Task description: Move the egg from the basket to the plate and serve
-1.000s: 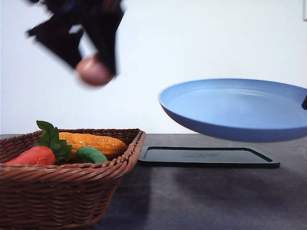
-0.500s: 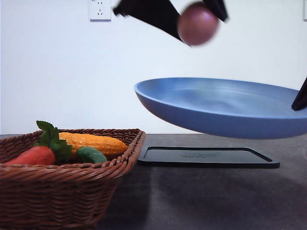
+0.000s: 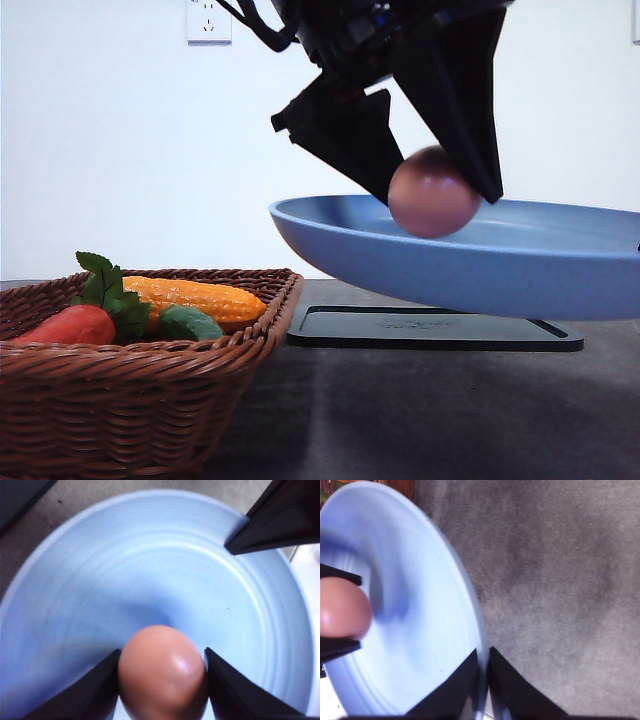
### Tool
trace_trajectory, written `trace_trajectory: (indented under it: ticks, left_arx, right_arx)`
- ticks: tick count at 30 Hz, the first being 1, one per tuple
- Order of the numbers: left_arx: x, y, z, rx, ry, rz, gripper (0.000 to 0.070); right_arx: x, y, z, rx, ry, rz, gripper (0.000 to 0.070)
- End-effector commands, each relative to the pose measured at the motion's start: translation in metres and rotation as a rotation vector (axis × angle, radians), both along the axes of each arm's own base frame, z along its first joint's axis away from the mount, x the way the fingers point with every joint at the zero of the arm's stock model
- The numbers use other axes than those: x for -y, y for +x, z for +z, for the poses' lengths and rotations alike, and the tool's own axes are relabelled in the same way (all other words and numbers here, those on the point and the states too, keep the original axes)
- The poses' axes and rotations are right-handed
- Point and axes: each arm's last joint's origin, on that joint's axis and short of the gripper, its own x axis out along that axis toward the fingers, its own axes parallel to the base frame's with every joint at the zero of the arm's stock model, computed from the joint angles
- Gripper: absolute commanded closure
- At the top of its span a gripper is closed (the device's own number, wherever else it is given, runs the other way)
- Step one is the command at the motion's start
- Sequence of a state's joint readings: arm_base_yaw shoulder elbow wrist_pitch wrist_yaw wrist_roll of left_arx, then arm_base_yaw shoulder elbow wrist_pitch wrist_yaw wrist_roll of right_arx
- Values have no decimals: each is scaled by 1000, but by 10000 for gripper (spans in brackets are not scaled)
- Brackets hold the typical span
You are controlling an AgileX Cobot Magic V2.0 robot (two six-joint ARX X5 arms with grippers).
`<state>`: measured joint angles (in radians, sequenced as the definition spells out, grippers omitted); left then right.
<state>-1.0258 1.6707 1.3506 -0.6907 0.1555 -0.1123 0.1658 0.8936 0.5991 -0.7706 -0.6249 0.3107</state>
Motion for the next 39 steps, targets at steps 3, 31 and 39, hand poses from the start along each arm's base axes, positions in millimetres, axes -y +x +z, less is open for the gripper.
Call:
trace_trajectory:
  ticks: [3, 31, 39]
  left_arx:
    - [7, -2, 0, 18, -2, -33, 560]
    - [8, 2, 13, 36, -78, 10, 285]
    - [0, -3, 24, 40, -84, 10, 285]
  right_arx:
    - [-1, 1, 1, 12, 8, 22, 700]
    - [-2, 1, 2, 4, 50, 46, 700]
    - [-3, 7, -5, -37, 39, 54, 700]
